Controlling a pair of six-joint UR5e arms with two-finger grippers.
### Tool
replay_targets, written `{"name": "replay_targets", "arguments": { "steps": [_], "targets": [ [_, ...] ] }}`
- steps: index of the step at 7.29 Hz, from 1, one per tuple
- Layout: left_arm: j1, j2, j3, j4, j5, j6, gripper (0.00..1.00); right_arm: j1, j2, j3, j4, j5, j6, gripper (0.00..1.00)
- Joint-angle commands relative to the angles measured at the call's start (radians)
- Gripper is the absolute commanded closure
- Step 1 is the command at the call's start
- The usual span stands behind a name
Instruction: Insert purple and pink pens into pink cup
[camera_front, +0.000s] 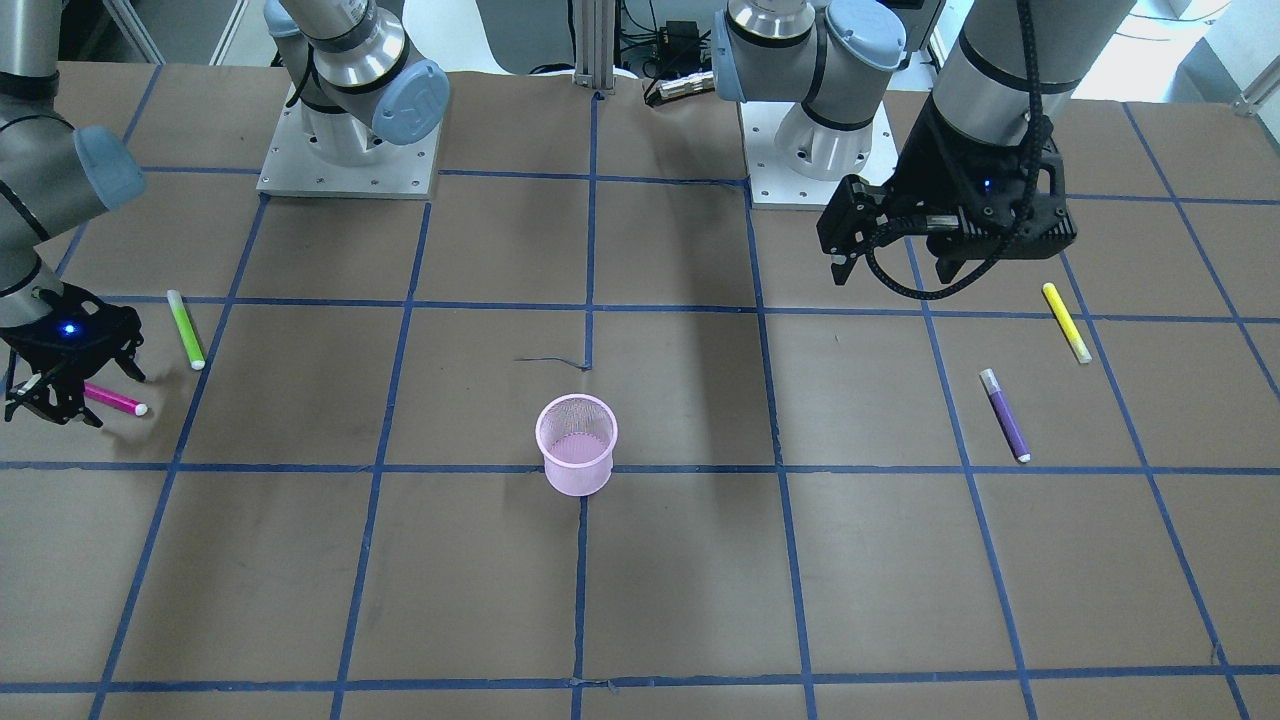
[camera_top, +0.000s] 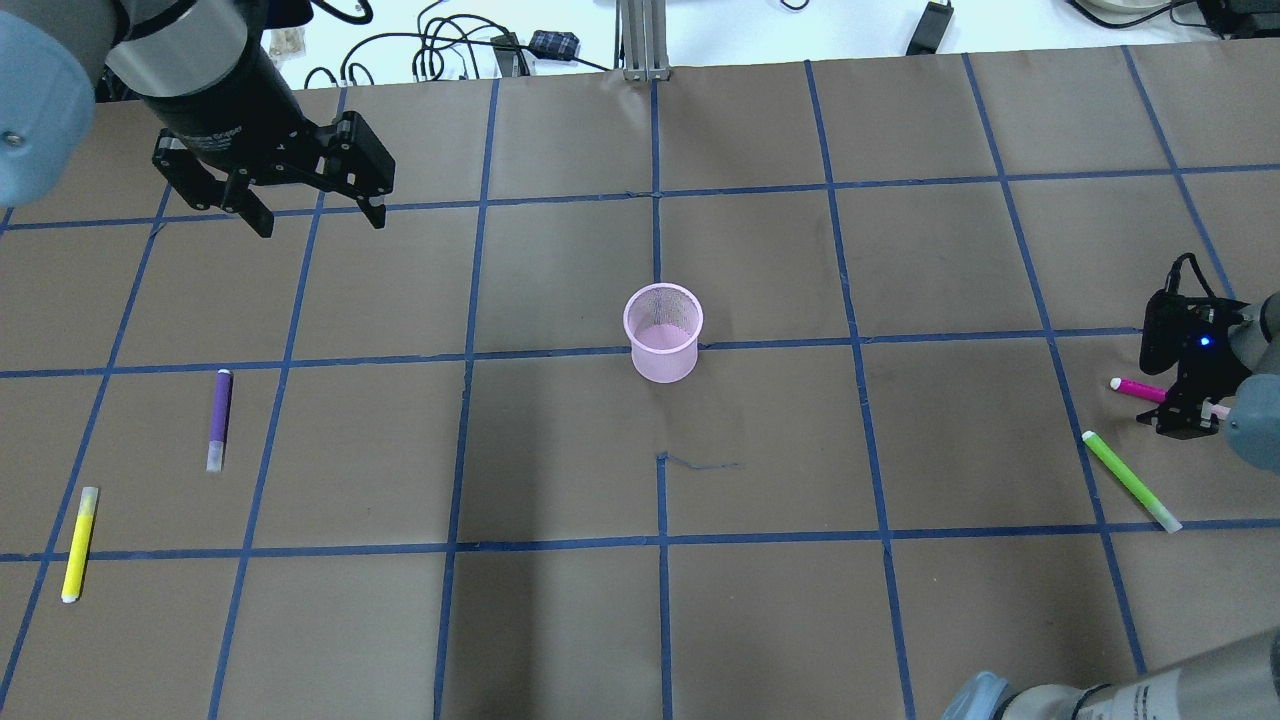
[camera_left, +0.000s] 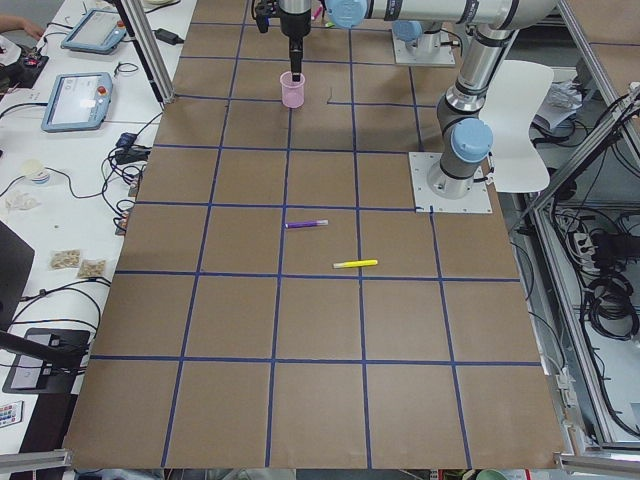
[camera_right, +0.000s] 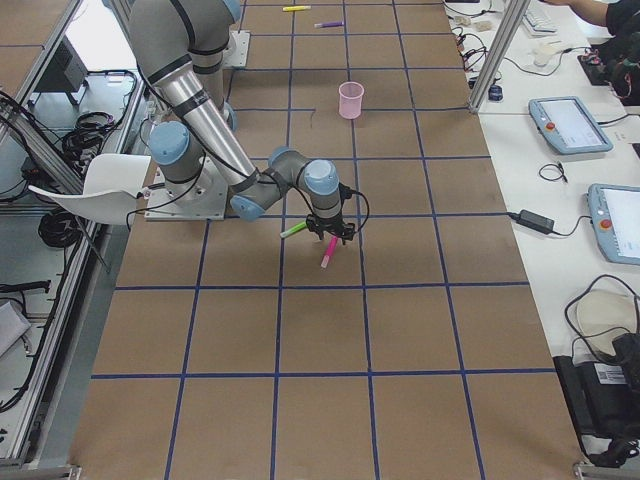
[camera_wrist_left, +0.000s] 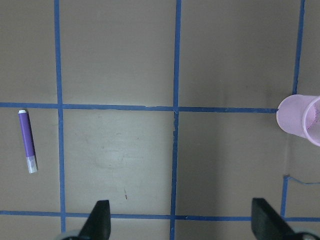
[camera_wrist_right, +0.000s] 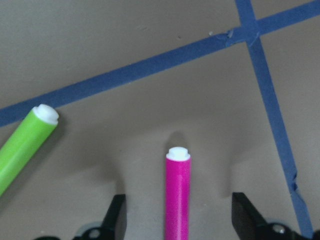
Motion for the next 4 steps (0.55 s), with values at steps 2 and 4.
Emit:
{"name": "replay_targets", "arguments": {
  "steps": [2,4],
  "targets": [
    [0.091,-0.025,-0.056,0.003,-0.005,0.096,0.0,0.0,0.0,0.001,0.005,0.016,-0.002,0.73],
    [0.169,-0.031,-0.076,0.001,-0.003,0.247,0.0,0.0,0.002,0.004,0.006,0.018,-0.004,0.86]
  ]
}}
